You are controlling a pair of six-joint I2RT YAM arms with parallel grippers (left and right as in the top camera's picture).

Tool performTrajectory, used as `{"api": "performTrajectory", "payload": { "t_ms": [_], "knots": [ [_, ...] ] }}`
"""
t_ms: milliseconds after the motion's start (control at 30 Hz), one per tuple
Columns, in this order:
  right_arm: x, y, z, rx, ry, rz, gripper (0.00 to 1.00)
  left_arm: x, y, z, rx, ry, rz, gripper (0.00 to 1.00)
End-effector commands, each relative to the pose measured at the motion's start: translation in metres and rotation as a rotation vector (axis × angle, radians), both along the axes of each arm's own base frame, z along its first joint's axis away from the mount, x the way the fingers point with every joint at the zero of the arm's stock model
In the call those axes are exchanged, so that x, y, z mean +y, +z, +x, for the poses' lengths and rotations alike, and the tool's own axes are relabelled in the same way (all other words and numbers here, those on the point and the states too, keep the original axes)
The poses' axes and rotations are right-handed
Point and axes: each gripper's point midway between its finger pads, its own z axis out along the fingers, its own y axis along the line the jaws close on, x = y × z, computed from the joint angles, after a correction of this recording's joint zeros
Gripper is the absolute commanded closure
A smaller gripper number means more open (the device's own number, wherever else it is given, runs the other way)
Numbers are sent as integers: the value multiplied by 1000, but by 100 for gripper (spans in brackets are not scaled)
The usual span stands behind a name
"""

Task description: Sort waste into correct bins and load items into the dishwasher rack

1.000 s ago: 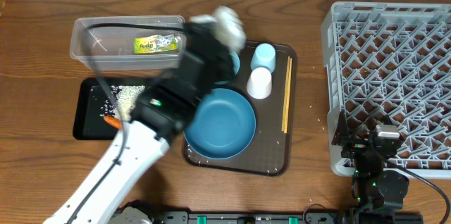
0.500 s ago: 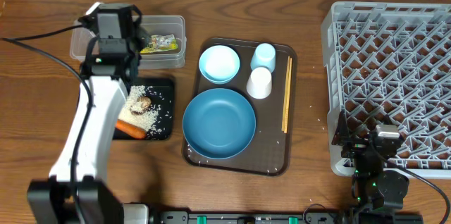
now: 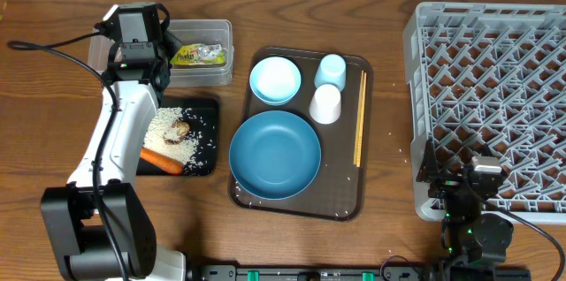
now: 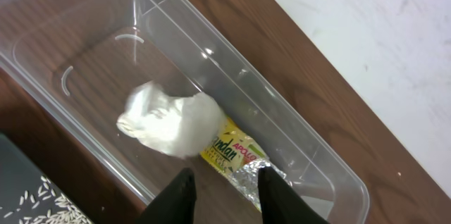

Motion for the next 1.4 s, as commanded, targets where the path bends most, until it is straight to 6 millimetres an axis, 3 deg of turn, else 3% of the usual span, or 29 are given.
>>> {"api": "performTrajectory", "payload": {
  "t_ms": [0,133,267,367,533,733,767,867,1100,1233,1367],
  "knots": [
    [-1,0,0,0,-5,-8,1,-3,3,2,-7,-19,-10,54],
    [-1,0,0,0,-5,-8,1,-21,15,-2,-27,-101,-76,38],
    [-1,0,0,0,-5,-8,1,-34,54,-17,-93,-158,-115,25],
    [-1,0,0,0,-5,-8,1,-41,88,-42,-139,-185,-129,16],
    [-1,0,0,0,-5,-8,1,-44,117,-115,-94,-176,-131,14],
    [-1,0,0,0,-5,-8,1,-37,111,-195,47,-132,-95,10],
    [-1,0,0,0,-5,-8,1,-35,109,-203,67,-120,-87,4],
    [-1,0,0,0,-5,-8,1,-26,101,-224,134,-79,-53,2],
    [-1,0,0,0,-5,-8,1,1,93,-241,218,34,62,2],
    [-1,0,0,0,-5,-8,1,17,94,-245,186,197,2,2],
    [-1,0,0,0,-5,-8,1,22,91,-247,190,230,-32,2]
  ]
}}
